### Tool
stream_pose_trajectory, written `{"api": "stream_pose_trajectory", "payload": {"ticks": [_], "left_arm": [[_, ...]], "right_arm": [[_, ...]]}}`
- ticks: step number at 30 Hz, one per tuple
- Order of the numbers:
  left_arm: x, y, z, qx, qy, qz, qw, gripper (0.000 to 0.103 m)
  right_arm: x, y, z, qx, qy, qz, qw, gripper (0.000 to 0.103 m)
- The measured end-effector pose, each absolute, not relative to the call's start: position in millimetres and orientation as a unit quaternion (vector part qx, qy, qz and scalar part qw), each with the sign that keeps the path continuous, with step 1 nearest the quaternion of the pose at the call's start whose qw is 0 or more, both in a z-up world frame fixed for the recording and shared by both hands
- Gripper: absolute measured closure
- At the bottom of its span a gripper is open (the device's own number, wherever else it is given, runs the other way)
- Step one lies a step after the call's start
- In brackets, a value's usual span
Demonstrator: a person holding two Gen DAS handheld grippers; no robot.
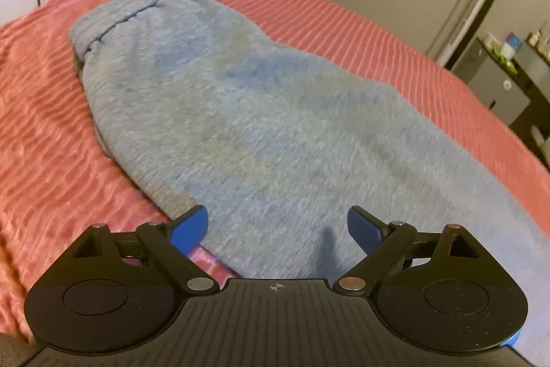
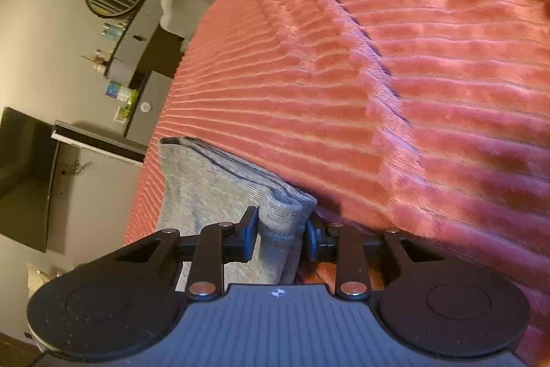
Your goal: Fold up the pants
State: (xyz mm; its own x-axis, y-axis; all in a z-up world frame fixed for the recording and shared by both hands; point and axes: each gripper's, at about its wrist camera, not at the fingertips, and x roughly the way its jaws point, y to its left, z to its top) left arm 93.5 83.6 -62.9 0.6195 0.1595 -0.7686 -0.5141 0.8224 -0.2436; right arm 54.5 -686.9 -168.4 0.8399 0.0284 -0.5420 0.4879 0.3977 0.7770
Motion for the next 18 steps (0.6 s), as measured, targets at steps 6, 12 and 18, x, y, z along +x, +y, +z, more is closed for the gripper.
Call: {"api": "stream_pose_trajectory", "payload": {"ticks": [6, 12, 18], "left_arm": [[95, 82, -65, -0.22, 0.389, 0.194, 0.873, 0.008], [91, 83, -64, -0.223, 0.388, 0.191, 0.874, 0.008], [92, 81, -63, -0.218, 0.389, 0.194, 0.874, 0.008]], "right_arm": [[45, -667, -138, 0.451, 0.182, -0.089, 0.869, 0.082], [54, -683, -179, 0.525, 0.22, -0.12, 0.814, 0.054], [56, -675, -174, 0.514, 0.2, -0.118, 0.826, 0.088]]}}
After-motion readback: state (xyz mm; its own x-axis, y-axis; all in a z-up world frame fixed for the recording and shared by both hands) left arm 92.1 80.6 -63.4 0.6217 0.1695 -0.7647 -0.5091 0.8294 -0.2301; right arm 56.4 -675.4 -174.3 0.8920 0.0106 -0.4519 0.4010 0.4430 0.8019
